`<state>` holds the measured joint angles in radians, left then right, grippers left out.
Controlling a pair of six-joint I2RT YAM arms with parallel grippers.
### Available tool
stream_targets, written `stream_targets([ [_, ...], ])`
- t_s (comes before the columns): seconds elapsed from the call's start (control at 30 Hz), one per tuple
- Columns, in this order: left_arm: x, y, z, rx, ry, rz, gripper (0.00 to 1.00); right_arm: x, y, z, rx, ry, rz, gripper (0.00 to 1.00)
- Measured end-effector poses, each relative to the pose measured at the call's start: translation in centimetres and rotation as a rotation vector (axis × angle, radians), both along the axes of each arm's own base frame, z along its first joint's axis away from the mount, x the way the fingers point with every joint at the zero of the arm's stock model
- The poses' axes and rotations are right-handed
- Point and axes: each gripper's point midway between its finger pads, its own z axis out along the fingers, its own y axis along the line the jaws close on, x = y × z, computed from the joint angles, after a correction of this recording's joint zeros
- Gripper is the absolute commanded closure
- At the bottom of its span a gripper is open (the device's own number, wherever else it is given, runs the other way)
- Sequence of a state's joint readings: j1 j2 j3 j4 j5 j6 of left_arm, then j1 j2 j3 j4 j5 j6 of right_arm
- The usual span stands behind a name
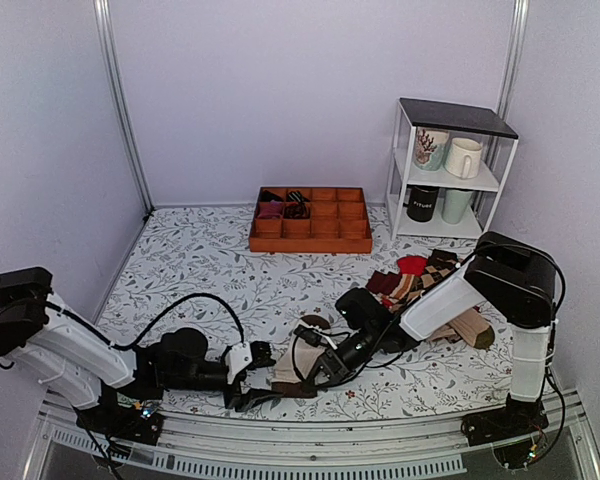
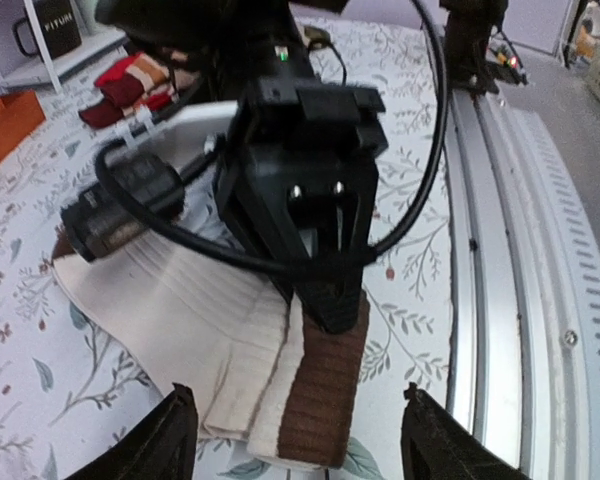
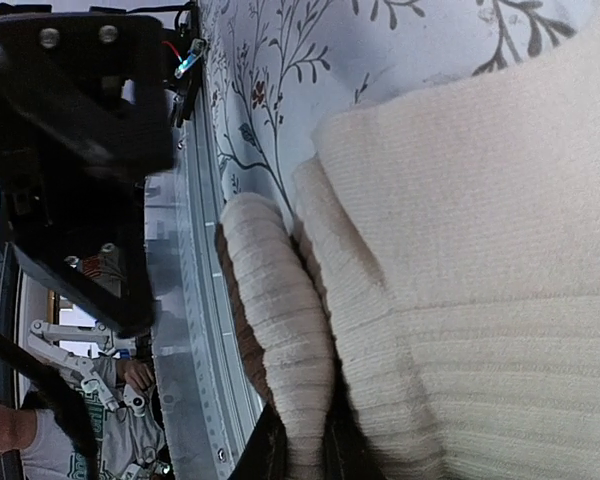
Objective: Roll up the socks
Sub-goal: Roll the sock at the center of the board.
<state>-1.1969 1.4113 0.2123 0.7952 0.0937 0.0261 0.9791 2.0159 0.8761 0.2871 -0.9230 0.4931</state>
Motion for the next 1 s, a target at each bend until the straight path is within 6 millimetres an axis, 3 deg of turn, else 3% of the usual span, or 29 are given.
stream_targets([
  [0.1, -0.2, 0.3, -2.6, 0.072, 0.026, 0.001, 0.29, 0.0, 0.0, 0.0, -0.006, 0.010, -0.005, 0.88],
  [0.23, 0.0, 0.5, -4.2, 0.110, 0.035, 0.011, 0.29, 0.0, 0.0, 0.0, -0.010, 0.016, -0.009, 0.88],
  [0.37, 0.4, 0.1, -3.8, 0.093, 0.020, 0.023, 0.30, 0.0, 0.0, 0.0, -0.012, 0.018, -0.011, 0.88],
  [0.57, 0.8, -1.2, -2.4, 0.049, -0.008, 0.011, 0.43, 0.0, 0.0, 0.0, -0.013, 0.022, -0.013, 0.88],
  [0.8, 0.2, -1.4, -4.1, 0.081, 0.031, -0.015, 0.50, 0.0, 0.0, 0.0, -0.015, 0.025, -0.014, 0.88],
  [0.9, 0.1, -1.3, -4.4, 0.083, 0.043, -0.018, 0.65, 0.0, 0.0, 0.0, -0.015, 0.025, -0.015, 0.88],
  [1.0, -0.1, -1.3, -4.3, 0.077, 0.054, -0.022, 0.70, 0.0, 0.0, 0.0, -0.015, 0.025, -0.015, 0.88],
])
